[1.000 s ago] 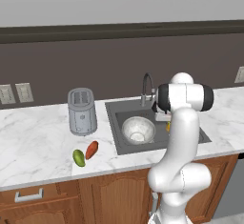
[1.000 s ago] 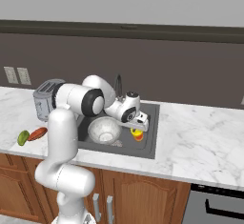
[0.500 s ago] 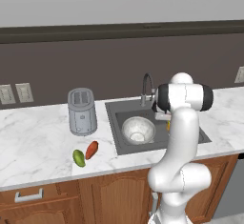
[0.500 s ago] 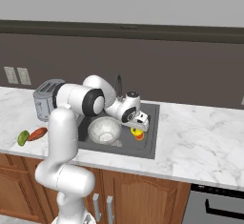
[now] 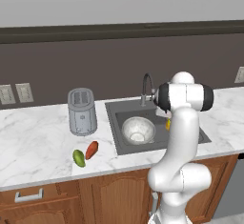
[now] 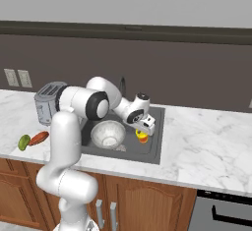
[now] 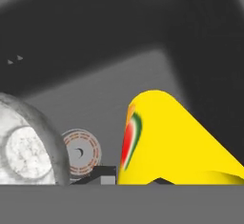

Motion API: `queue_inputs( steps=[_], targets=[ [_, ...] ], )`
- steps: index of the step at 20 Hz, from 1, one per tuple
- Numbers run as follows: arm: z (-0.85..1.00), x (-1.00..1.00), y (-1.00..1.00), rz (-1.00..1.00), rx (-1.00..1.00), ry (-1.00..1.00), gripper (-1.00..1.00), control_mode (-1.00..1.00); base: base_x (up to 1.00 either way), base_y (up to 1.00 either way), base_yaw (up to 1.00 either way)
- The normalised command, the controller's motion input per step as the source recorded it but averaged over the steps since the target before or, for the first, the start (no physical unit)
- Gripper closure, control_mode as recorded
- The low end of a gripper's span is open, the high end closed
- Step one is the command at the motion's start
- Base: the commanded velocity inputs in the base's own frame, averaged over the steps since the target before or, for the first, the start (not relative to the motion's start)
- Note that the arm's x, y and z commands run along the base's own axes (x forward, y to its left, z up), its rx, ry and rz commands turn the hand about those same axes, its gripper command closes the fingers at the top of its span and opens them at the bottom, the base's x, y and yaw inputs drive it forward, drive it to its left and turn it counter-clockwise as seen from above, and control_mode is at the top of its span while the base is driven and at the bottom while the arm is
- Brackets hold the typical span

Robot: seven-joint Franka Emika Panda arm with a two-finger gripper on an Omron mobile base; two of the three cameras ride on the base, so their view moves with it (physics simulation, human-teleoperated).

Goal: Remove the sweet potato and mango from the sink. Then move the bowl and cup from the counter to the sink for washing.

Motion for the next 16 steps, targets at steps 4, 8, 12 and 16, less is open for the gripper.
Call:
queue_inputs(
  steps=[4, 8, 12, 16],
  targets=[
    [-0.17, 0.00, 0.21, -0.18, 0.01, 0.02, 1.00, -1.00, 0.00, 0.00, 0.00],
    [-0.16, -0.02, 0.28, -0.20, 0.00, 0.04, 1.00, -1.00, 0.00, 0.00, 0.00],
    [-0.12, -0.08, 0.28, -0.22, 0.00, 0.06, 1.00, -1.00, 0.00, 0.00, 0.00],
    [-0.17, -0.04, 0.11, -0.21, 0.00, 0.02, 1.00, -1.00, 0.00, 0.00, 0.00]
  ],
)
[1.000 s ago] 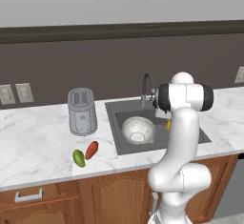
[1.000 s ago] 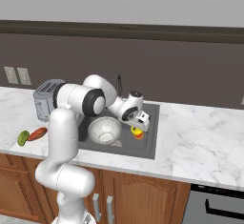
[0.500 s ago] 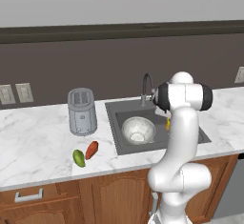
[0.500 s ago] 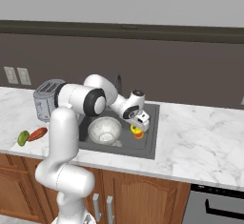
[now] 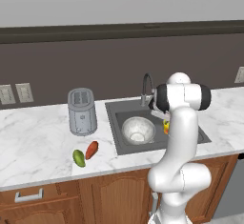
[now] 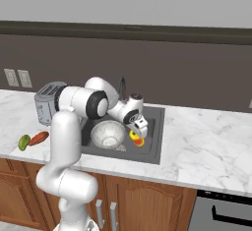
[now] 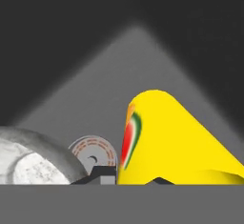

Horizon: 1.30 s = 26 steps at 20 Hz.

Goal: Remove the sweet potato and mango from the sink. Then move the bowl and cup from the counter to the sink for washing.

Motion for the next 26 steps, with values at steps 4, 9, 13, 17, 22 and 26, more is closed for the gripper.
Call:
queue_inputs(
  steps=[4, 9, 13, 17, 22, 26],
  targets=[
    [-0.21, 0.00, 0.04, -0.20, 0.00, 0.00, 1.00, -1.00, 0.00, 0.00, 0.00],
    [-0.24, 0.00, 0.00, -0.18, 0.00, 0.00, 1.00, -1.00, 0.00, 0.00, 0.00],
    [-0.24, 0.05, 0.00, -0.13, 0.01, 0.00, 1.00, -1.00, 0.00, 0.00, 0.00],
    [-0.23, 0.11, 0.00, -0.10, 0.02, 0.00, 1.00, -1.00, 0.00, 0.00, 0.00],
    [-0.21, 0.15, -0.01, -0.05, 0.03, 0.00, 1.00, -1.00, 0.00, 0.00, 0.00],
    [-0.21, 0.11, -0.07, -0.02, 0.02, 0.00, 1.00, -1.00, 0.00, 0.00, 0.00]
  ],
)
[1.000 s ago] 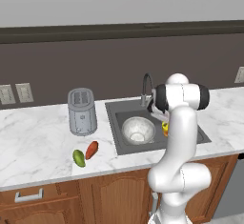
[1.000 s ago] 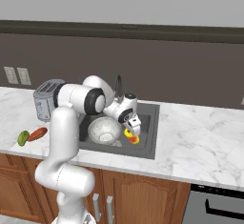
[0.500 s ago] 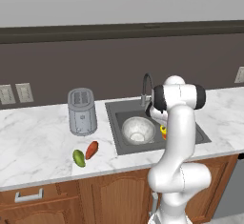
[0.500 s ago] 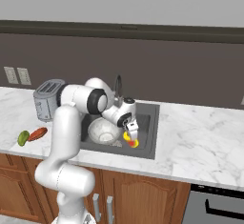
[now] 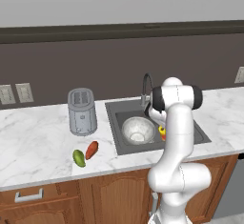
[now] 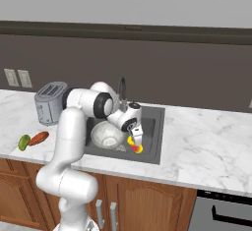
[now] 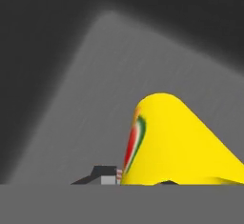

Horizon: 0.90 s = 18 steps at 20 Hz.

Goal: Remove the sweet potato and mango from the sink. Then move the bowl and cup from the counter to the sink for washing.

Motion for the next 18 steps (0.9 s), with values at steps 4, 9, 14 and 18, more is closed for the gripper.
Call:
queue_inputs(
  steps=[4, 9, 14, 18],
  targets=[
    [-0.21, 0.09, -0.14, 0.00, 0.00, 0.00, 1.00, -1.00, 0.00, 0.00, 0.00],
    [-0.23, 0.04, -0.13, 0.00, 0.00, -0.01, 1.00, -1.00, 0.00, 0.00, 0.00],
    [-0.25, 0.00, -0.15, 0.00, 0.00, -0.01, 1.00, -1.00, 0.00, 0.00, 0.00],
    [-0.24, 0.00, -0.16, 0.00, 0.00, -0.01, 1.00, -1.00, 0.00, 0.00, 0.00]
  ],
)
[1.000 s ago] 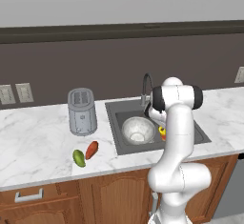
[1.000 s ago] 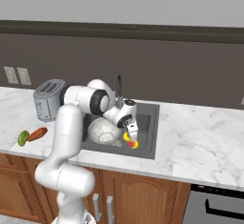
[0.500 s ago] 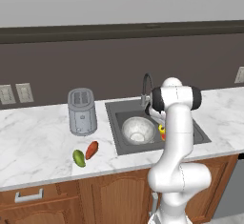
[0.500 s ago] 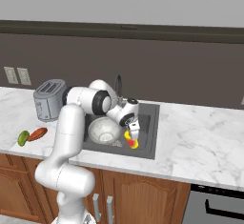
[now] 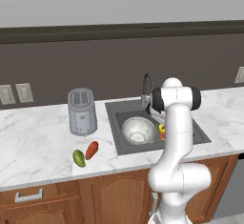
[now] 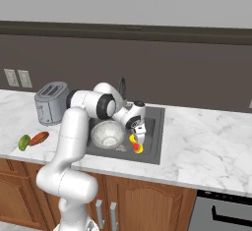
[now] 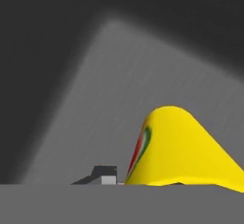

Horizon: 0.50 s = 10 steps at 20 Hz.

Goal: Remove the sweet potato and mango from the sink. Then move the bowl and cup from the counter to the sink for washing.

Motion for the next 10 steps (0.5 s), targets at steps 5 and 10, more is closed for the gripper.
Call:
queue_inputs(
  steps=[5, 10],
  targets=[
    [-0.25, 0.00, -0.16, 0.00, 0.00, 0.00, -1.00, -1.00, 0.00, 0.00, 0.00],
    [-0.18, 0.00, -0.22, 0.00, -0.01, -0.01, -1.00, -1.00, 0.00, 0.00, 0.00]
  ],
)
